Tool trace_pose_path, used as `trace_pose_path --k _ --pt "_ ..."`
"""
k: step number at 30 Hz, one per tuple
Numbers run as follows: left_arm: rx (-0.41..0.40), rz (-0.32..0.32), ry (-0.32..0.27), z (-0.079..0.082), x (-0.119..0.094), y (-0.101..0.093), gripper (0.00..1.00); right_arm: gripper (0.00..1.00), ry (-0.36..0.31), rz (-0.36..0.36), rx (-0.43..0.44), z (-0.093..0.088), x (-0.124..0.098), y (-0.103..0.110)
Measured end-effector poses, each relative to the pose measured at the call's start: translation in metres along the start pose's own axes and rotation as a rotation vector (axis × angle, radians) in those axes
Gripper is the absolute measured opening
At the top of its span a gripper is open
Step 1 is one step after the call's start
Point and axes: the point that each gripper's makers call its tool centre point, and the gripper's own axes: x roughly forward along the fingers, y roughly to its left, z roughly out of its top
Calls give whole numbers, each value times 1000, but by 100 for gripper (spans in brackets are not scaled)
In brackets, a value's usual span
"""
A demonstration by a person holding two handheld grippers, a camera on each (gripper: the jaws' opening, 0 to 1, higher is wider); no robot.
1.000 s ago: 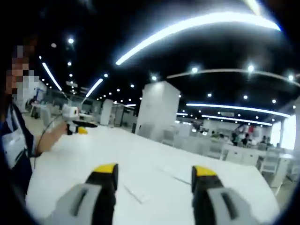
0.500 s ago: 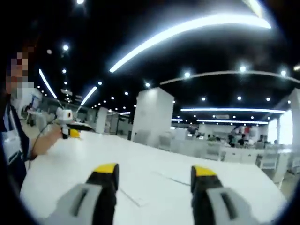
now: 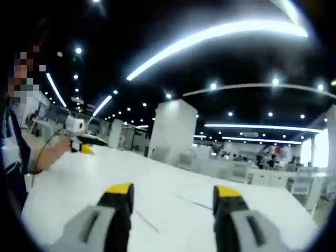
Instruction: Locate the socket holder cover, grip the socket holder cover, clip it into the socket holder slot.
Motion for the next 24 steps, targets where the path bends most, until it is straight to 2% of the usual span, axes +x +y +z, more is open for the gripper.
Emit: trace_pose_path --k 3,8,12,14,16,19,22,23,24 --pt "-8 6 18 6 2 -6 79 61 -2 -4 -4 -1 0 -1" --pt "77 44 148 10 2 -12 77 60 14 -16 -16 -4 1 -3" --pt "78 12 208 16 7 -27 77 59 17 -24 -27 -4 1 -4" --pt "40 -25 277 14 9 -39 77 59 19 -28 -32 -4 1 -4" --pt "47 -42 335 12 12 -46 77 59 20 -31 -36 -4 1 -3" --pt "51 -62 478 3 14 -59 74 59 27 -37 -39 -6 1 -6" --pt "60 -80 555 1 20 -69 66 58 38 -44 -40 -9 1 -8" --pt "62 -86 580 0 22 -72 66 58 42 -46 -41 -10 1 -9" --pt "79 -103 630 -3 25 -78 67 58 47 -49 -40 -11 2 -10"
